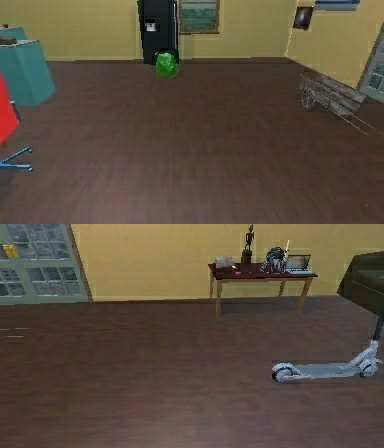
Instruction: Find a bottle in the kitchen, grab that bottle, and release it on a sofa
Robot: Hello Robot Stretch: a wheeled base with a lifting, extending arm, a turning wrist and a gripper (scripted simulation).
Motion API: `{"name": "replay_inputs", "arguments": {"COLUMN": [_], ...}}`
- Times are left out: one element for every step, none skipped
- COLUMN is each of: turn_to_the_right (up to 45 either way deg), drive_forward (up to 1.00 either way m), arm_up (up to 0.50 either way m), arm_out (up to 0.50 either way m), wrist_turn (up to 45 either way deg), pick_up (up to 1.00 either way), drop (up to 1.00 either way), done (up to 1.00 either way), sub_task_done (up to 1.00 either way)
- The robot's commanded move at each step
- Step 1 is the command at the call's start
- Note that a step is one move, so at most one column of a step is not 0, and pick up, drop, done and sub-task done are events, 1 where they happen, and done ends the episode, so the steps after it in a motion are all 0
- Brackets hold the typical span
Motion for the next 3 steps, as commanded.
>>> {"name": "replay_inputs", "arguments": {"turn_to_the_right": [-9.0, 0.0, -18.0], "drive_forward": [0.00, 0.25, 0.00], "arm_up": [0.00, 0.00, 0.00], "arm_out": [0.00, 0.00, 0.00], "wrist_turn": [0.0, 0.0, 0.0], "pick_up": [0.00, 0.00, 0.00], "drop": [0.00, 0.00, 0.00], "done": [0.00, 0.00, 0.00], "sub_task_done": [0.00, 0.00, 0.00]}}
